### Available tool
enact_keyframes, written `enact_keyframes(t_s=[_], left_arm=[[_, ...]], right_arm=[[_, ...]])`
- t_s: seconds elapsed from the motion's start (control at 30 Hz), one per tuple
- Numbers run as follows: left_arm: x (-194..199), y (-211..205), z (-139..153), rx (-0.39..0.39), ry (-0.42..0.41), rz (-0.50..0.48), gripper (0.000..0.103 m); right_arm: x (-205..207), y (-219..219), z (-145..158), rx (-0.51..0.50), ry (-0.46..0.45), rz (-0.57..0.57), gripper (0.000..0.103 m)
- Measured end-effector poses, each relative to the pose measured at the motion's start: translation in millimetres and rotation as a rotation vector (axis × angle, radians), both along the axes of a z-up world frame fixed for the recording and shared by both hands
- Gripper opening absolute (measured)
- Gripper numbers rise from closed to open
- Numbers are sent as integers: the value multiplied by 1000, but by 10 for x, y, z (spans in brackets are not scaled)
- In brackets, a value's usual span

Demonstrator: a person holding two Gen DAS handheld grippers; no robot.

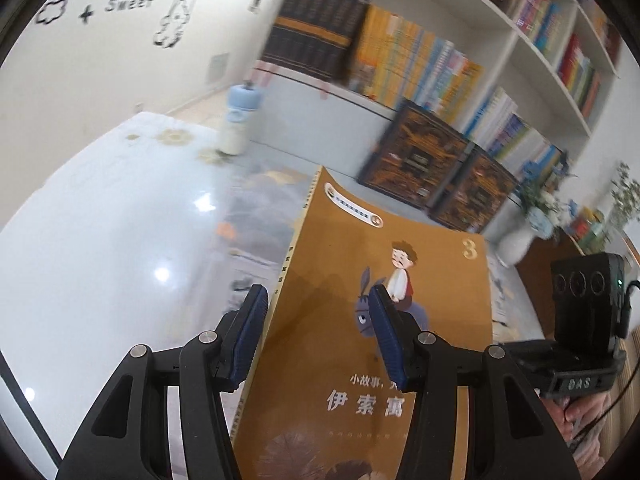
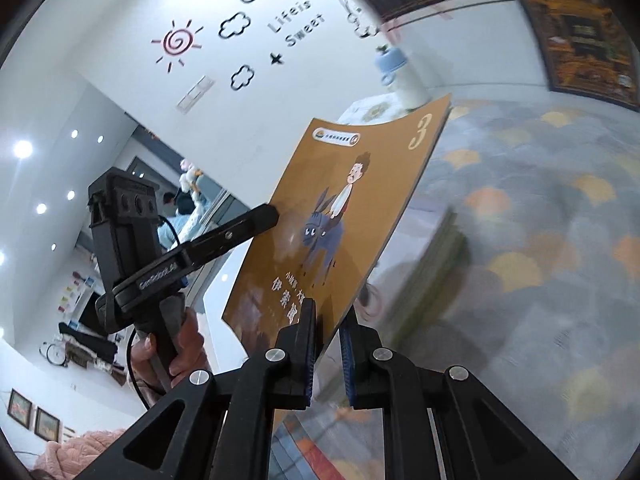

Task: Organize books

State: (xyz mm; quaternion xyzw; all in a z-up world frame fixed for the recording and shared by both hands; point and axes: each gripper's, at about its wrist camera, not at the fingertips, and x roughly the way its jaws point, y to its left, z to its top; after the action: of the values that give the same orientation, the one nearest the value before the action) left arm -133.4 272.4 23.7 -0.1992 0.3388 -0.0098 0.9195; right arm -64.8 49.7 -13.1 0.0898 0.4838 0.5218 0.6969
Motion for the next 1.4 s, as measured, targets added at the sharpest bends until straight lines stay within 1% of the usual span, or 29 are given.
enact_keyframes(t_s=[0.07,0.13,0.33,0.4,0.53,0.63,0.8,0.87,0.93,1.03,1.13,1.17,1.2,1.23,1.33,1.4], left_arm=[[6,122,-78,-12,4,26,49],[26,223,-177,-41,14,41,49],[110,368,-454,-87,70,60,49],[128,383,-513,-88,84,68,49],[156,403,-623,-80,109,82,49],[137,395,-618,-70,107,81,49],[151,319,-603,-3,113,103,49],[145,308,-595,33,120,130,49],[136,322,-581,28,114,140,51],[114,319,-546,28,103,147,51],[65,316,-473,29,74,165,52],[50,315,-442,28,60,176,53],[44,315,-415,29,45,184,57],[40,320,-384,30,32,194,59],[53,305,-305,21,18,202,59],[52,232,-204,41,-4,194,59]], right_arm=[[19,145,-86,-8,12,19,12],[44,284,-179,-25,14,30,12],[191,441,-481,-48,77,23,12],[256,450,-573,-54,100,20,12],[326,481,-687,-76,109,17,14],[389,466,-736,-60,138,4,14],[410,485,-730,-52,147,8,14],[405,488,-720,-54,141,11,14],[413,513,-717,-53,137,13,17],[423,485,-742,-40,150,11,18],[468,439,-789,-8,218,2,25],[483,416,-797,1,241,-1,29],[496,383,-796,8,255,-11,31],[501,342,-781,8,250,-28,31],[491,215,-691,-10,185,-74,31],[503,69,-600,13,168,-101,31]])
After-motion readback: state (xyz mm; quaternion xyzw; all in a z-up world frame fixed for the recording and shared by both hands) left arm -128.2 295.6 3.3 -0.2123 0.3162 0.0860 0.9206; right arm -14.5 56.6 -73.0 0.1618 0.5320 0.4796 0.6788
